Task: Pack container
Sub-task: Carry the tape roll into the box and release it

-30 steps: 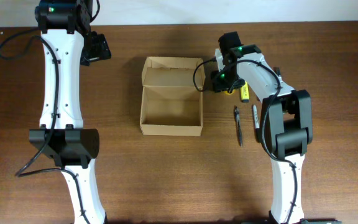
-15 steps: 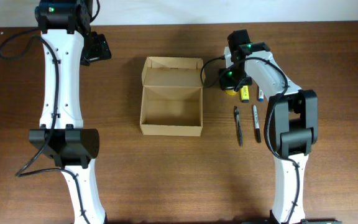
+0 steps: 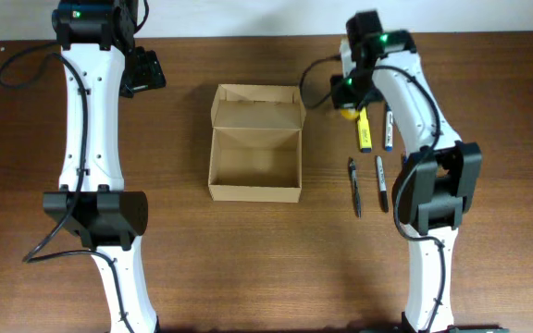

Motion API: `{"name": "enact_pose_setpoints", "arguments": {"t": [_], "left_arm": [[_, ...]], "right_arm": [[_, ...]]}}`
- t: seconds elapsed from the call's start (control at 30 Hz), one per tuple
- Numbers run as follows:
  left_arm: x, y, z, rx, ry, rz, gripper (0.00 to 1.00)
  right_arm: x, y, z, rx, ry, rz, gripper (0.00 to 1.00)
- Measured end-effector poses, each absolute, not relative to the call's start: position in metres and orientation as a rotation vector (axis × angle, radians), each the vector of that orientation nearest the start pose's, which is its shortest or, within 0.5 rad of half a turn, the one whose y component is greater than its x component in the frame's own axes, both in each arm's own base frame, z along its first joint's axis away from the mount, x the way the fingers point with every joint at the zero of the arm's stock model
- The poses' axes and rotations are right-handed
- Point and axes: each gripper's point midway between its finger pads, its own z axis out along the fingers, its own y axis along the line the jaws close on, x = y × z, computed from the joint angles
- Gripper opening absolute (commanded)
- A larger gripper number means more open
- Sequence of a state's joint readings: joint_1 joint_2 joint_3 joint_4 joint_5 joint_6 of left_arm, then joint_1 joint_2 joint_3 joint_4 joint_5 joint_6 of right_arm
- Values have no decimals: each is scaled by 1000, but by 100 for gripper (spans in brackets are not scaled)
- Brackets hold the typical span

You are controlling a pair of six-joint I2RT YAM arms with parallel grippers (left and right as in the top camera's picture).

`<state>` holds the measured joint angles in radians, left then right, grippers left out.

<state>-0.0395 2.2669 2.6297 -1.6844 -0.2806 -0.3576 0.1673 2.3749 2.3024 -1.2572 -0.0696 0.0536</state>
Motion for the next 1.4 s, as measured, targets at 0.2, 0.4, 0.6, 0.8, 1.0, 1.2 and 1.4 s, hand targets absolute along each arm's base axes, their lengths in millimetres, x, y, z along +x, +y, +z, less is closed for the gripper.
{"name": "enact_pose_setpoints", "arguments": {"t": [0.2, 0.4, 0.6, 0.8, 1.0, 1.2, 1.4], "left_arm": [[457, 30, 227, -497, 2783, 321, 100], [458, 30, 227, -497, 2783, 322, 100], [457, 30, 227, -497, 2783, 322, 100], [458, 30, 227, -497, 2782, 321, 100], [457, 30, 227, -497, 2783, 322, 100], [458, 30, 227, -497, 2782, 321, 100], [457, 30, 227, -497, 2783, 321, 100]], "right_arm": [[505, 129, 177, -263, 2787, 139, 4], [469, 195, 229, -491, 2683, 115, 3], [428, 248, 229, -730, 2672, 97, 4], [410, 262, 226, -848, 2672, 79, 4], [403, 265, 217, -912, 2696, 102, 4], [390, 278, 176, -1035, 2772, 112, 4], [375, 292, 124, -1140, 2844, 117, 4]]}}
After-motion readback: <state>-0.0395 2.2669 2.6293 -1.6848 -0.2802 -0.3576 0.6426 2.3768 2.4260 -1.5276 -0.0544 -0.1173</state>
